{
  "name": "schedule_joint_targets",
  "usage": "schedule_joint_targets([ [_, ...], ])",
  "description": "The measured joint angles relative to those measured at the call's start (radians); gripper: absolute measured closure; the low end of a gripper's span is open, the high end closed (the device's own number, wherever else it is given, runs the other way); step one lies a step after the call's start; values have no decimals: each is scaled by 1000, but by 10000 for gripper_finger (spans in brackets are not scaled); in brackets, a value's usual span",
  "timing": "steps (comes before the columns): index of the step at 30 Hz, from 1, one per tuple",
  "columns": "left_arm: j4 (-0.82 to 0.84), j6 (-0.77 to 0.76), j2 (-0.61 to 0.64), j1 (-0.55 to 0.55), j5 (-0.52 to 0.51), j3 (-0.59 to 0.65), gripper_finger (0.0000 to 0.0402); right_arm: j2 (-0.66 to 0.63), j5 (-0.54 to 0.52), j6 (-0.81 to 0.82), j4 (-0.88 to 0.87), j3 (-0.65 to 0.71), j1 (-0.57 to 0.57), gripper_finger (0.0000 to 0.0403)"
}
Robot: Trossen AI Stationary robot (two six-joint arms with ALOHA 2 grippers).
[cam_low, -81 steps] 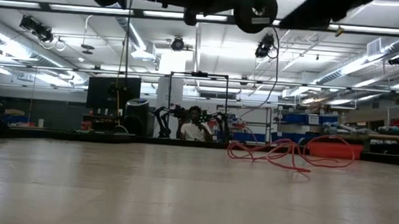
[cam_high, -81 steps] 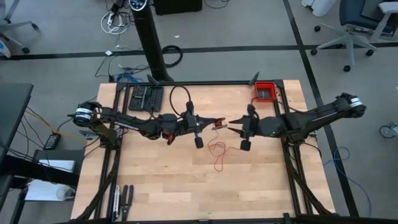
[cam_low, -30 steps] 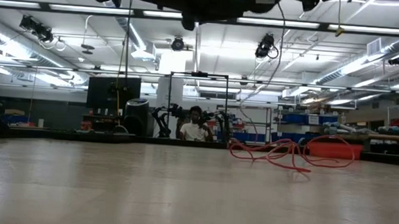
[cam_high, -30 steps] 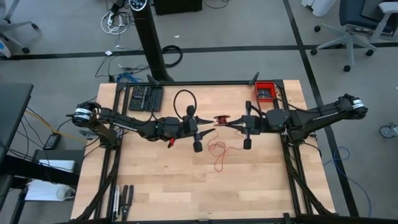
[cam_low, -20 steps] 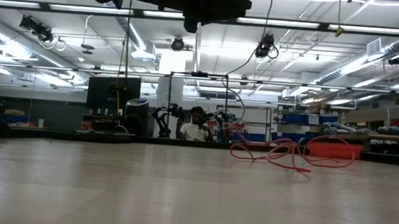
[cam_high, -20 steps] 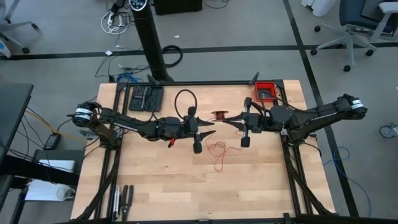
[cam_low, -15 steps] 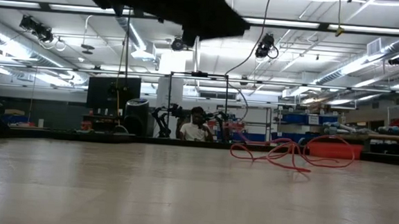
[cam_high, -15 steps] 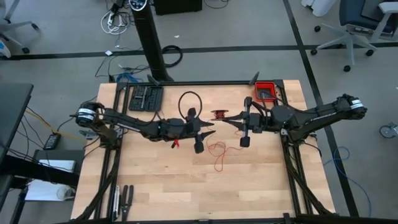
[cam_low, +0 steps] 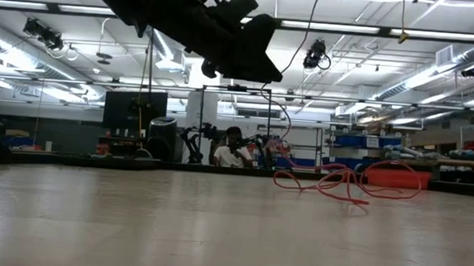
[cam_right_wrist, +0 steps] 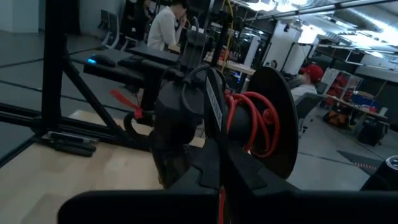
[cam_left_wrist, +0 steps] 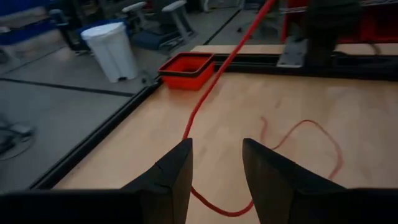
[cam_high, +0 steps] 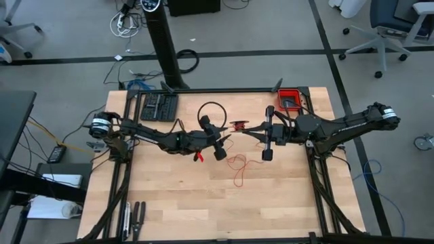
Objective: Coil cords
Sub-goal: Coil the red wire on the black spool
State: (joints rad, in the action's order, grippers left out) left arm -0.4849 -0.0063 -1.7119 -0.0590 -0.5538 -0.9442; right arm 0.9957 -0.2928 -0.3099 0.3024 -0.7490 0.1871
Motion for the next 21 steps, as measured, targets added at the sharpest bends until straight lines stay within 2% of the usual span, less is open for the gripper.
schedule_joint_targets([
  [7, 23, -25, 0, 0, -61, 0, 257, 0, -10, 0, -19, 0, 0, 401],
  [8, 20, -34, 1, 0, -42, 0, 257, 0, -21, 0, -24, 0, 0, 401],
  [12, 6, -40, 1, 0, 155, 0, 257, 0, -33, 0, -33, 0, 0, 401],
  [14, 13, -28, 1, -2, 192, 0, 257, 0, -32, 0, -32, 0, 0, 401],
  [21, 20, -51, 1, -1, 63, 0, 257, 0, -32, 1, -31, 0, 0, 401],
])
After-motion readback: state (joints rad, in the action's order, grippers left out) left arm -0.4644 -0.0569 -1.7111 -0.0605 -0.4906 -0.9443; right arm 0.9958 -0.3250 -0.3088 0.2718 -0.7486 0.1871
